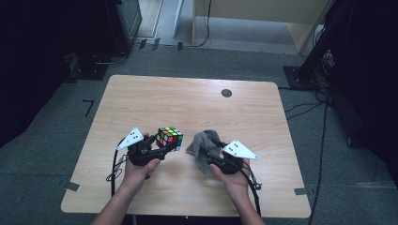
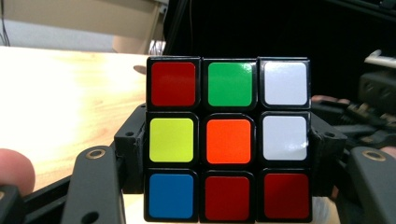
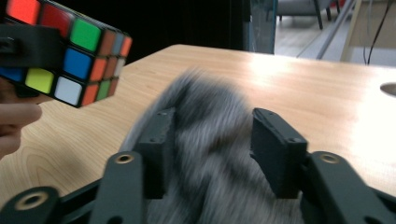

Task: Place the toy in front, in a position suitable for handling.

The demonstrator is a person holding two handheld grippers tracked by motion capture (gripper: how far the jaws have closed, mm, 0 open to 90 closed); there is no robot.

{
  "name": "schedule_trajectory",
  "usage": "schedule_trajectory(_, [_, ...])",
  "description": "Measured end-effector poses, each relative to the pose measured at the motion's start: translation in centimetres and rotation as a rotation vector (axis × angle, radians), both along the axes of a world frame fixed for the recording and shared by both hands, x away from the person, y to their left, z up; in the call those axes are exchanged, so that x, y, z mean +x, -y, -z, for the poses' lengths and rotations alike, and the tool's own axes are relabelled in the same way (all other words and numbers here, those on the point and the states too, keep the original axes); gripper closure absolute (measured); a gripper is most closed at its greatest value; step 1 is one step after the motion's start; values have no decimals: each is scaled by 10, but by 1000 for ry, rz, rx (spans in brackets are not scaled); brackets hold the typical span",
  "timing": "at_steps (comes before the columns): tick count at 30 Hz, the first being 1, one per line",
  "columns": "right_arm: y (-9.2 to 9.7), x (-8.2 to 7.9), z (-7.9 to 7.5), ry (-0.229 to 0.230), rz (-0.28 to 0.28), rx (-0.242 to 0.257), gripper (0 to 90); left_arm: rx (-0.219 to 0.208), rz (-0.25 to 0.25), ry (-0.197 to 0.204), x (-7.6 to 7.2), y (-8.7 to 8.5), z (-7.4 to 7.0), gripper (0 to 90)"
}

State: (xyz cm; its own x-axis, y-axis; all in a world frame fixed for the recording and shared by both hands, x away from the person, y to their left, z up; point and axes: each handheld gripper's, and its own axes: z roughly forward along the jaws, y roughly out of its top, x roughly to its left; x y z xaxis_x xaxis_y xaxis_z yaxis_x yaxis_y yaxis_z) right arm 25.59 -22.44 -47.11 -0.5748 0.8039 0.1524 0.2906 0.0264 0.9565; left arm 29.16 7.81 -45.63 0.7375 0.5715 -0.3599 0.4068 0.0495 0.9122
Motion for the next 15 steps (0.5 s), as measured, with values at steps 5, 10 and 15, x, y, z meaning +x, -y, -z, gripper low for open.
schedule_trajectory(5, [-1,-3,-5,48,-36,-12,416,43,17,-44,6,-2,6,340])
schedule_trajectory(10, [-16,-8,-2,115,-167,-33,372,34,55,-79,10,-3,3,341])
schedule_trajectory(15, [-27,-13,-1,206,-248,-45,344,6,95,-102,12,-7,0,341])
